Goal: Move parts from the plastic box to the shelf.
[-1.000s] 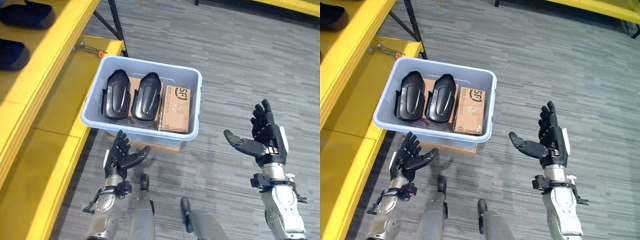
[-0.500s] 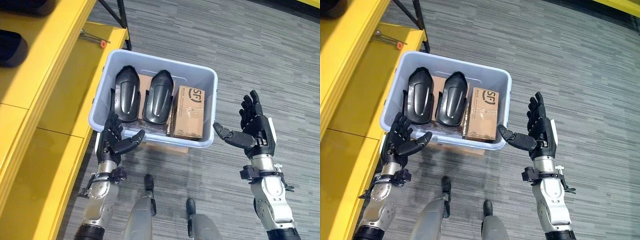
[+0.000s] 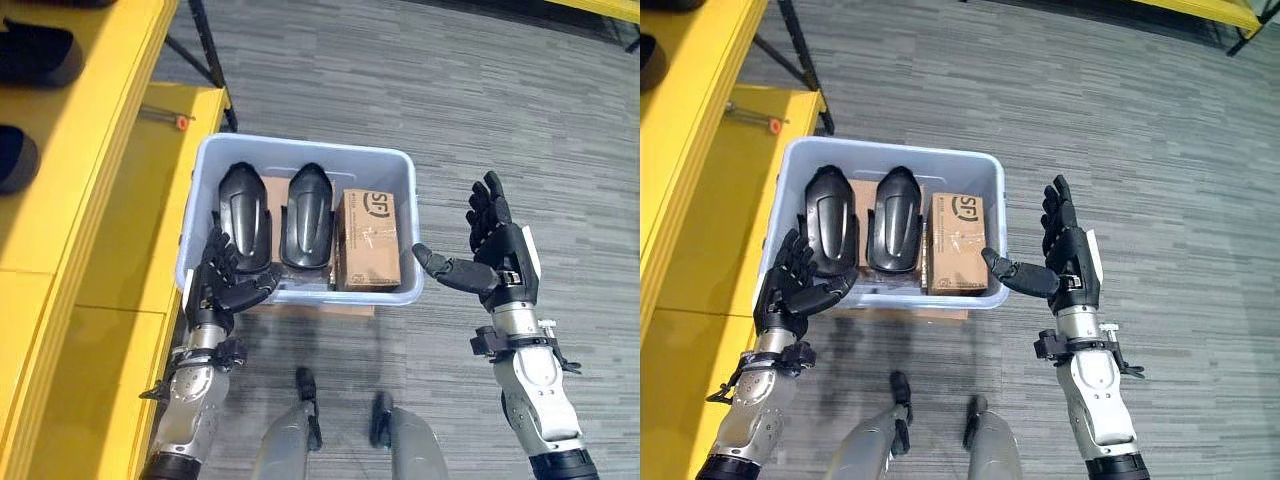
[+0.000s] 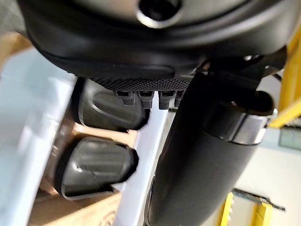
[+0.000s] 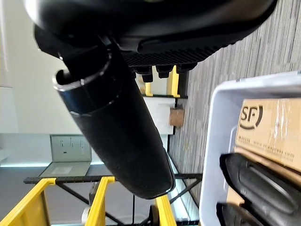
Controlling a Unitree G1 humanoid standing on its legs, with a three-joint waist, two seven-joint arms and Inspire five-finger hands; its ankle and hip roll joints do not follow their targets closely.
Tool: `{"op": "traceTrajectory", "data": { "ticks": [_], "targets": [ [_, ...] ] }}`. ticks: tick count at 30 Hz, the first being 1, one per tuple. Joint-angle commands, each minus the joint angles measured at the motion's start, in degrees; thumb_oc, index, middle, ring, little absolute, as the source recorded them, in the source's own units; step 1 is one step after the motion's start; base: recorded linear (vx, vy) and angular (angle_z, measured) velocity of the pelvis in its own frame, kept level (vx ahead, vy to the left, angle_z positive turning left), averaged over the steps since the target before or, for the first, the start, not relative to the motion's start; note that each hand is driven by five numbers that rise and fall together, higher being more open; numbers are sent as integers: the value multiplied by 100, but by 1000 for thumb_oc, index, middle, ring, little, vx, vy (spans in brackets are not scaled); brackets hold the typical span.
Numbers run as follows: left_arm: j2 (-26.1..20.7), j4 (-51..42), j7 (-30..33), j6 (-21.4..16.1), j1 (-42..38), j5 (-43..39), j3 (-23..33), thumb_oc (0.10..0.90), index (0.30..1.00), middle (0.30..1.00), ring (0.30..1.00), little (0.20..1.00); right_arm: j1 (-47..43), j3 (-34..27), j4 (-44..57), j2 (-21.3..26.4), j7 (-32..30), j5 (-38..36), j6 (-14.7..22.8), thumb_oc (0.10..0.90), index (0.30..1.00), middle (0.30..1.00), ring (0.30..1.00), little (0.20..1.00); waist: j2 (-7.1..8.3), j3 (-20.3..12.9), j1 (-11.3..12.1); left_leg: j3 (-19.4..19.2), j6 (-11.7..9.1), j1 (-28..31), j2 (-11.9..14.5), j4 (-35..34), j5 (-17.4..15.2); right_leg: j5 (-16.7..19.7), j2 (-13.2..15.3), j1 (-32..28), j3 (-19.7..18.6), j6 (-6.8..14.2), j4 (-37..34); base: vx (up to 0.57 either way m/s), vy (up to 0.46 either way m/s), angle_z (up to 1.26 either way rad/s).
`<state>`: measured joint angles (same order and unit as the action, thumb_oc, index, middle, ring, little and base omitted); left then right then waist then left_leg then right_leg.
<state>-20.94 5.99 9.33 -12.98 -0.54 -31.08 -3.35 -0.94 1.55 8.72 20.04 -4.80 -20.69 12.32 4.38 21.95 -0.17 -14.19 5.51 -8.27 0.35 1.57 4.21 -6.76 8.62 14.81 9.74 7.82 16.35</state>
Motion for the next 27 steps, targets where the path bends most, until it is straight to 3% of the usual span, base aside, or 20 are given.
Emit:
{"op": "traceTrajectory", "data": {
  "ticks": [1,2,5,10,11,12,13,14,16,18,19,20,21,22,24,27],
  "targets": [
    [-17,-692,-193,-487,69,198,66,900,1000,1000,1000,1000,-86,-382,413,137,71,7,563,900,1000,1000,1000,1000,41,-480,-102,622,-474,185,316,75,-494,794,-138,-219,-379,-69,-812,37,-93,34],
    [3,-653,-195,-509,30,242,29,900,1000,1000,1000,1000,-61,-401,402,139,61,1,592,900,1000,1000,1000,1000,67,-498,-132,642,-490,166,313,64,-488,798,-237,-252,-506,-98,-920,51,-137,50],
    [135,-662,-204,-533,-7,191,4,900,1000,1000,1000,1000,-28,-481,442,184,47,-35,627,900,1000,1000,1000,1000,51,-610,-152,574,-588,184,389,16,-462,868,-224,-412,-229,-129,-1143,37,-130,32],
    [221,-657,-220,-524,-89,131,-71,900,1000,1000,1000,1000,15,-584,516,211,4,-91,723,900,1000,1000,1000,1000,-53,-665,-297,678,-747,143,556,229,-504,669,-318,-547,-162,-263,-1065,35,-141,12],
    [222,-663,-242,-521,-120,113,-93,900,1000,1000,1000,1000,22,-607,533,225,-10,-104,743,900,1000,1000,1000,1000,-57,-643,-323,677,-790,101,597,391,-527,606,-318,-562,-145,-303,-1028,-6,-233,22],
    [240,-668,-299,-533,-159,109,-158,900,1000,1000,1000,1000,31,-654,608,277,-51,-132,807,900,1000,1000,1000,1000,-54,-525,-390,657,-899,-182,751,1133,-612,456,-300,-629,-90,-451,-918,-21,-172,25],
    [241,-668,-301,-533,-162,108,-159,900,1000,1000,1000,1000,32,-658,611,277,-52,-133,807,900,1000,1000,1000,1000,-68,-518,-399,682,-907,-226,769,1214,-649,445,-312,-626,-74,-458,-904,-19,-175,39],
    [250,-673,-321,-534,-162,85,-191,900,1000,1000,1000,1000,43,-650,642,310,-49,-134,820,900,1000,1000,1000,1000,-70,-461,-398,699,-982,-333,829,1527,-536,371,-322,-667,-51,-530,-834,2,-86,40],
    [264,-698,-288,-538,-176,72,-195,900,1000,1000,1000,1000,2,-585,630,330,-52,-126,822,900,1000,1000,1000,1000,-92,-302,-302,1135,-1095,-534,771,2143,-388,241,-399,-709,-79,-626,-603,-5,-71,28],
    [241,-739,-269,-532,-221,77,-172,900,1000,1000,1000,1000,-36,-597,648,314,-82,-139,840,900,1000,1000,1000,1000,-98,-283,-296,1360,-1064,-662,892,1980,-280,178,-391,-651,-138,-620,-485,31,40,-9],
    [213,-813,-258,-517,-182,77,-145,900,1000,1000,1000,1000,-28,-619,679,275,-130,-192,863,900,1000,1000,1000,1000,-111,-326,-359,1273,-1026,-532,1483,1367,-103,70,-328,-601,-158,-557,-324,121,160,-25],
    [189,-817,-222,-506,-194,105,-135,900,1000,1000,1000,1000,-35,-615,683,256,-186,-180,875,900,1000,1000,1000,1000,-149,-339,-341,1284,-1030,-494,1686,911,133,40,-294,-567,-210,-516,-215,173,319,-11],
    [178,-823,-165,-507,-221,128,-131,900,1000,1000,1000,1000,-48,-609,708,256,-277,-110,892,900,1000,1000,1000,1000,-240,-337,-297,1423,-1123,-405,1907,201,593,-64,-253,-439,-361,-467,66,138,329,-4],
    [185,-791,-175,-499,-236,125,-136,900,1000,1000,1000,1000,-27,-637,736,275,-298,-83,887,900,1000,1000,1000,1000,-301,-348,-334,1284,-1190,-333,2000,2,711,-152,-191,-389,-371,-447,204,135,348,-17],
    [161,-802,-241,-503,-200,39,-167,900,1000,1000,1000,1000,10,-671,863,293,-394,278,822,900,1000,1000,1000,1000,-447,-411,-401,909,-1273,-69,1969,-256,591,-182,-41,-266,-400,-344,385,119,387,-39],
    [118,-822,-258,-511,-188,9,-203,900,1000,1000,1000,1000,28,-701,805,196,-406,174,804,900,1000,1000,1000,1000,-434,-431,-393,893,-1227,-51,1723,-90,411,-27,177,-396,-412,-208,204,91,264,-22]
  ]
}}
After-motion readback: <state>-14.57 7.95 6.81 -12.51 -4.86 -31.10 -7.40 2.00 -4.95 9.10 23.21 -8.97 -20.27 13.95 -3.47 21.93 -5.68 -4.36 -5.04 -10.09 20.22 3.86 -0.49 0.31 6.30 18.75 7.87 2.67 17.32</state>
